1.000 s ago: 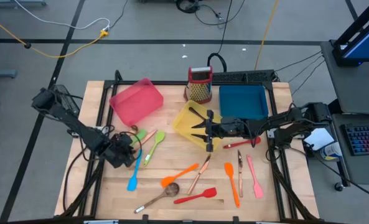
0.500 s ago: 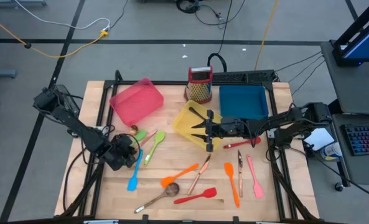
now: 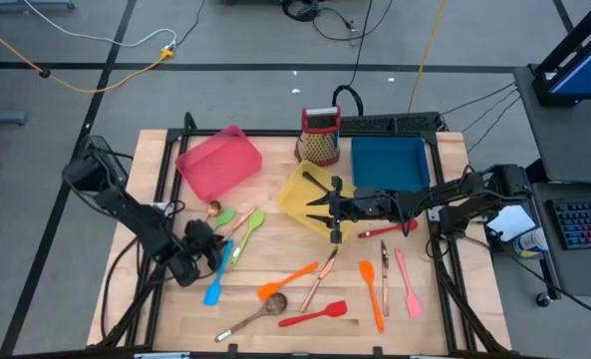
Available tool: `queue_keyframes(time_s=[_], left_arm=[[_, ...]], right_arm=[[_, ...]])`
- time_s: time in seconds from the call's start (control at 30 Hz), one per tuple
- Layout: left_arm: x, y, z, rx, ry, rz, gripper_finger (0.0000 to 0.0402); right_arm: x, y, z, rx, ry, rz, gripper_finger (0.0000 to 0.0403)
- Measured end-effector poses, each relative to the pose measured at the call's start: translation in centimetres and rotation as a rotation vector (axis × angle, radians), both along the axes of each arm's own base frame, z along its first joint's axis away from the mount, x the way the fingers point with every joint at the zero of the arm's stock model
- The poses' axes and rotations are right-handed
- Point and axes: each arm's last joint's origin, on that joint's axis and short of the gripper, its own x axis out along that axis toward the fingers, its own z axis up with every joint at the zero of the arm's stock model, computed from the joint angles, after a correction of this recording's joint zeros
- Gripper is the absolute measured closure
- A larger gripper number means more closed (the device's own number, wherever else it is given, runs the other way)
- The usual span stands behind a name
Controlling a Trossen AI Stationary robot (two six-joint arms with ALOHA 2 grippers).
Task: Pick & Place Kitchen Items
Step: Put the brown table knife into the yellow bin
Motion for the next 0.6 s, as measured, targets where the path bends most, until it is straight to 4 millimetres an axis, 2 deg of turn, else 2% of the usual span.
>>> queue_keyframes(time_s=[0.4, 0.6], left_arm=[[0.3, -0.9, -1.7, 0.168, -0.036, -0.028, 0.0286], [0.3, -0.7, -1.8, 0.178, -0.037, -0.010, 0.0286]], right_arm=[[0.0, 0.0, 0.0, -0.003, 0.000, 0.001, 0.0264], [0.0, 0.0, 0.0, -0.024, -0.002, 0.007, 0.0264]])
